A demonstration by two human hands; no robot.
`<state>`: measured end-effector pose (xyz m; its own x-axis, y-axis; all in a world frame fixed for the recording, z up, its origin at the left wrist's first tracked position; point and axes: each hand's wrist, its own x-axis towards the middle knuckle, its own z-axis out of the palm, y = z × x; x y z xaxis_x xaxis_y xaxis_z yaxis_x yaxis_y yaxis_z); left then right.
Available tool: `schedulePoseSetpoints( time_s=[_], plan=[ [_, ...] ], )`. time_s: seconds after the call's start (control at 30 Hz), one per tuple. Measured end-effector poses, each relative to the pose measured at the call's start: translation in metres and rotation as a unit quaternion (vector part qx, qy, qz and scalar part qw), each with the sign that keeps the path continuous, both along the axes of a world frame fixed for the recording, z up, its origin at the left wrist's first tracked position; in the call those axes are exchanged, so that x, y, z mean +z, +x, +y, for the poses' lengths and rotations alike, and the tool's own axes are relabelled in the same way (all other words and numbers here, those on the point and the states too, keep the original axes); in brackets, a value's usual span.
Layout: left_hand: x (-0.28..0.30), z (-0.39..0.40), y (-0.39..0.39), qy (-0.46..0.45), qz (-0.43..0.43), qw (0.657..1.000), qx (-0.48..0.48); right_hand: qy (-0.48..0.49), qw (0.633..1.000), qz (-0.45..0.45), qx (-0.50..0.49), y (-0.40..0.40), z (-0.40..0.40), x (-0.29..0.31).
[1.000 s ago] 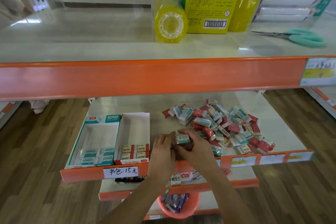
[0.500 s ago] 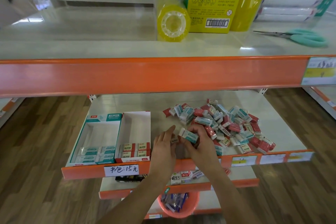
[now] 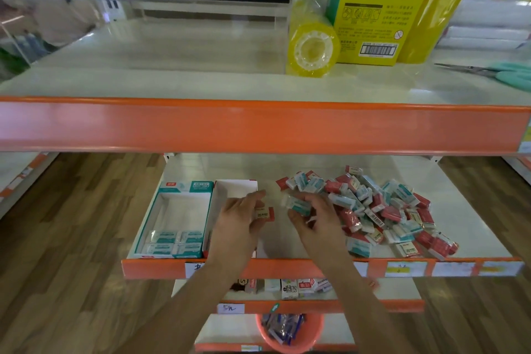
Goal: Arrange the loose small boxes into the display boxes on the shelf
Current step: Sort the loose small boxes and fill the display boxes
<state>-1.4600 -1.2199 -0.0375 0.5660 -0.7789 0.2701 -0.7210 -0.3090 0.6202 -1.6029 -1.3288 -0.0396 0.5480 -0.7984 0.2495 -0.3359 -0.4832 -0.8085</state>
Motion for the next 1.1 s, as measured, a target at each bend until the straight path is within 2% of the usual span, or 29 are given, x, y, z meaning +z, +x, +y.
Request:
schedulePoseSetpoints(
  time_s=[0.2, 0.37, 0.57, 0.77, 0.9, 1.1],
  plan=[
    [-0.003, 0.015, 0.035, 0.066, 0.015, 0.997, 0.032, -0.014, 0.999, 0.034, 0.022, 0.040, 0.021, -0.001],
    [-0.011, 0.016, 0.037, 0.115, 0.030, 0.993, 0.023, 0.018, 0.998, 0.044, 0.027, 0.053, 0.026, 0.000],
    [-0.016, 0.013, 0.034, 0.118, 0.066, 0.991, -0.017, 0.012, 0.998, 0.060, 0.016, 0.053, 0.024, 0.000],
    [-0.016, 0.014, 0.035, 0.117, 0.049, 0.990, -0.056, 0.024, 0.998, 0.056, 0.012, 0.056, 0.027, 0.001],
    [-0.009, 0.019, 0.037, 0.113, 0.003, 0.993, -0.030, 0.040, 0.997, 0.060, 0.018, 0.061, 0.031, 0.002],
    [0.003, 0.045, 0.067, 0.056, -0.006, 0.998, 0.032, 0.011, 0.995, 0.083, 0.058, 0.084, 0.040, 0.010]
  ],
)
